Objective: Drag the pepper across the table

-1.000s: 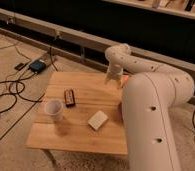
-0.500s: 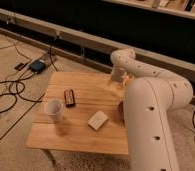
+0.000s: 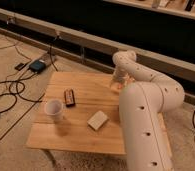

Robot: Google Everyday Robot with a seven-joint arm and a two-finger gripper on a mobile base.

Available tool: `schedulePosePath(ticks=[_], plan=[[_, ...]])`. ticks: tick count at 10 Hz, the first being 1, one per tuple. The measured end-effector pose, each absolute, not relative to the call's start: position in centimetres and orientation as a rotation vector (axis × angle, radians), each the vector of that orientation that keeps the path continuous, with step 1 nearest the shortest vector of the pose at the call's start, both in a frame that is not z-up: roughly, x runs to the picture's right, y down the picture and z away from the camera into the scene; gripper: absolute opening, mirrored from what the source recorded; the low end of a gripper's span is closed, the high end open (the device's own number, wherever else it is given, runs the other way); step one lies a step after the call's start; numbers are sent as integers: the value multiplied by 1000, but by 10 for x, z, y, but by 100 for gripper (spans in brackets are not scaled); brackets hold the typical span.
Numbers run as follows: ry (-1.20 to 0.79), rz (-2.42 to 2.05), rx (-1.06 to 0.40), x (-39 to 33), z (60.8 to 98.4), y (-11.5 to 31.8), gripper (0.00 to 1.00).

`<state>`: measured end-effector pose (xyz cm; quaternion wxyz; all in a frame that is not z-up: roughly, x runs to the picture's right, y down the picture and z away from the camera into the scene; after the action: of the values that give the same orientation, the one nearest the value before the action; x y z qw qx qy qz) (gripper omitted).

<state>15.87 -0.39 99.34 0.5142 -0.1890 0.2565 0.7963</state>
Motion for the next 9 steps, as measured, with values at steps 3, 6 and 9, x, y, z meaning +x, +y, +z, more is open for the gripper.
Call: schedulePosePath(ticks=[3, 6, 9], plan=[[630, 1904, -451, 162, 1006, -10, 65], [645, 1912, -456, 166, 1018, -6, 65], [643, 1925, -454, 170, 1028, -5, 65]])
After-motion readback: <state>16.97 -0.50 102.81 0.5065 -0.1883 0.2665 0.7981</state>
